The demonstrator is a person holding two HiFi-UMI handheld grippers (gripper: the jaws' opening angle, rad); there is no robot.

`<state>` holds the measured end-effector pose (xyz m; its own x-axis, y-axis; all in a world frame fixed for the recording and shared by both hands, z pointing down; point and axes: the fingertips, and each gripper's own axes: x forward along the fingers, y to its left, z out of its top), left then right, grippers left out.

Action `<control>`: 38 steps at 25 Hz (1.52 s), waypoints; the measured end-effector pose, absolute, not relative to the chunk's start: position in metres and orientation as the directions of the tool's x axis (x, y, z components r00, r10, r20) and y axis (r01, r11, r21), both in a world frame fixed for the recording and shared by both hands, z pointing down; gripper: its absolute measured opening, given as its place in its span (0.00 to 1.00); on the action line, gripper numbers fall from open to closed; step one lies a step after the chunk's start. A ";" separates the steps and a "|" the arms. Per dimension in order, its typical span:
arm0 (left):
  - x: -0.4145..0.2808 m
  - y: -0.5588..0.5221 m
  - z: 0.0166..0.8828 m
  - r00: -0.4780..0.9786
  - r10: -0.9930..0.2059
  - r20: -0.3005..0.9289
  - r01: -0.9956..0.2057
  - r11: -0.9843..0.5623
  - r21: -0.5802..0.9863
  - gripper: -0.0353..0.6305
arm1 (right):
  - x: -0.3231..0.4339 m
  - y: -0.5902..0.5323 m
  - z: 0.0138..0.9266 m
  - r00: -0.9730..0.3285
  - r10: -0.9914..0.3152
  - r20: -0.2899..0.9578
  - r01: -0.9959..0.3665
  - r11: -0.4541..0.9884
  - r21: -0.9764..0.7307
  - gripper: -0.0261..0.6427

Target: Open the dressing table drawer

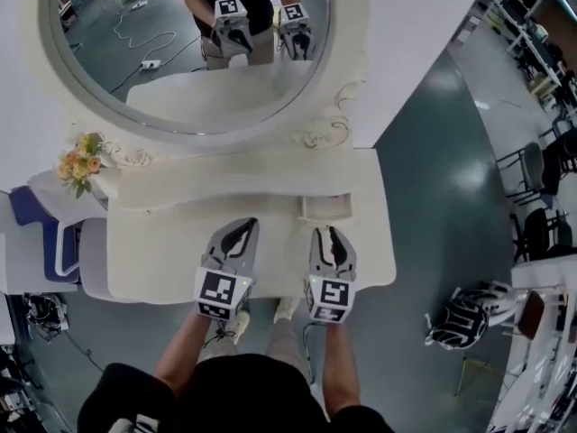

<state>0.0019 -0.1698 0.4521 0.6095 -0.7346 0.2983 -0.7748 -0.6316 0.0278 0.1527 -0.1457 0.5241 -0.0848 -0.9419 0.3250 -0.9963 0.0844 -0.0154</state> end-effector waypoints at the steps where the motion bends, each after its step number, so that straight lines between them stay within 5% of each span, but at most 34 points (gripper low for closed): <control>1: -0.003 -0.168 0.446 0.611 -0.738 0.287 -0.773 -0.634 0.019 0.06 | 0.148 -0.143 0.514 -0.080 -0.946 0.313 -0.997 0.081 -0.011 0.20; 17: -0.080 -0.113 0.388 0.648 -0.736 0.197 -0.743 -0.668 -0.049 0.06 | 0.061 -0.090 0.414 -0.053 -0.987 0.155 -0.998 0.059 0.032 0.04; 38: -0.106 -0.088 0.368 0.691 -0.708 0.145 -0.708 -0.703 -0.060 0.06 | 0.031 -0.056 0.386 -0.009 -0.993 0.118 -0.998 0.016 0.056 0.03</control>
